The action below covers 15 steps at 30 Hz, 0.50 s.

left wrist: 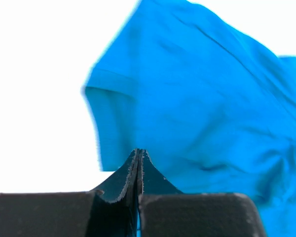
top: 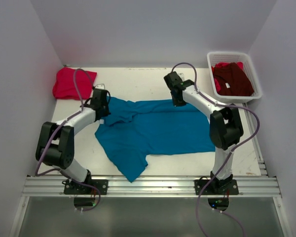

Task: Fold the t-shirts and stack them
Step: Fold the tshirt

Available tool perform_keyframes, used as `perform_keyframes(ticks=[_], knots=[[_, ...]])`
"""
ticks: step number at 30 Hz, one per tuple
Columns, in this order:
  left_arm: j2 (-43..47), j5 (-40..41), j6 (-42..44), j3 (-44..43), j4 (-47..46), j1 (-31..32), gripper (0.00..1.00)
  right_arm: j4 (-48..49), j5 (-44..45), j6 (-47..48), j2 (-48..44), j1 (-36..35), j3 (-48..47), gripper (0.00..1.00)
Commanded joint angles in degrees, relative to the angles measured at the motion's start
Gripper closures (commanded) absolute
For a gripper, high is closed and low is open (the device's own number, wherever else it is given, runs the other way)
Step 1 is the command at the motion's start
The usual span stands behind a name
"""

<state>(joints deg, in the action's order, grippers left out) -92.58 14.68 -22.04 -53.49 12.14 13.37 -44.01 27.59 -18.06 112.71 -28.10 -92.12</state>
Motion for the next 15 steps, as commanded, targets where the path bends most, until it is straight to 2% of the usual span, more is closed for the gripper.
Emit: perform_keyframes(ticks=[1,4,9,15], knots=[[3.5,3.6,-1.4,-1.3,2.9,-3.5,1.0,3.6,-0.2,-1.4,-5.0,-0.1,0.7,1.0],[3.2,2.8,-0.8,-2.5,3.2,-5.6,1.0,3.9,-0.8,-1.1,-5.0,0.4,1.2,1.0],[4.3,-10.4,0.7,-2.0,-5.0,-5.9,1.0,5.0,-1.4,-1.3,-6.0,0.9,3.2,1.0],[-1.4,-23.3,0.7,-6.2,-9.9,-4.4,1.0,5.5,-2.4,-1.3,-7.0,1.0,4.7,1.0]])
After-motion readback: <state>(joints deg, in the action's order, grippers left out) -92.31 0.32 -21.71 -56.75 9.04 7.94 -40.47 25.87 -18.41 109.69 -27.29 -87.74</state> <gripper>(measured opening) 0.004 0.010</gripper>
